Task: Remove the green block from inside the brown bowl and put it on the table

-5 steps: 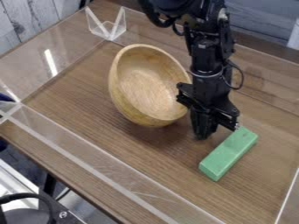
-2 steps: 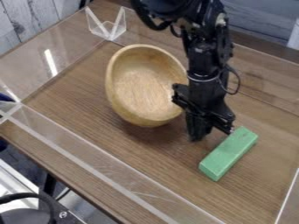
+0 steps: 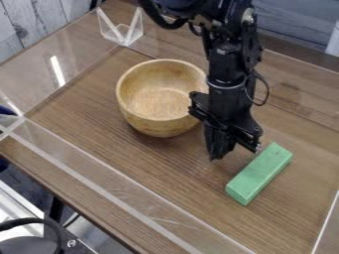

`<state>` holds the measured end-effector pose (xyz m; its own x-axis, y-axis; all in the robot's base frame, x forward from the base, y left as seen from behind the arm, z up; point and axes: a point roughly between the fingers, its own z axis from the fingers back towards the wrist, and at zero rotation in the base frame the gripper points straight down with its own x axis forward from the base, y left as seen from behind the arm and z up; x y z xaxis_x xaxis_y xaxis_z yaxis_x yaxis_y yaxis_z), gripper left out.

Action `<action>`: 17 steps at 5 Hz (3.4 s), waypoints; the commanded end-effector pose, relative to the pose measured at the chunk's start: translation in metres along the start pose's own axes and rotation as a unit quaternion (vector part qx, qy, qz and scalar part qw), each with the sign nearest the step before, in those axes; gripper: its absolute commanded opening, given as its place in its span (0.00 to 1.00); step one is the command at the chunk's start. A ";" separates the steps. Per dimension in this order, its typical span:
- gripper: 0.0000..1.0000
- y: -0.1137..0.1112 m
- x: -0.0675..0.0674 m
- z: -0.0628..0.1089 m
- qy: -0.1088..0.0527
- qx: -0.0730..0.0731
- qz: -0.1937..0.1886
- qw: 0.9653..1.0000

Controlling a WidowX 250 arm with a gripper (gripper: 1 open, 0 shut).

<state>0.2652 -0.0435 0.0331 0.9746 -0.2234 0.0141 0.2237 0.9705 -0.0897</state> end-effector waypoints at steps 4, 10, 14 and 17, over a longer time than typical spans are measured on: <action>0.00 0.007 0.001 -0.001 0.024 -0.001 -0.029 0.999; 0.00 0.005 -0.004 -0.008 0.044 0.019 -0.010 0.999; 0.00 0.004 0.002 -0.009 0.038 0.021 -0.010 0.999; 0.00 0.001 -0.007 -0.007 0.036 0.048 0.005 0.998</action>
<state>0.2558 -0.0406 0.0186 0.9719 -0.2194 -0.0847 0.2207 0.9753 0.0059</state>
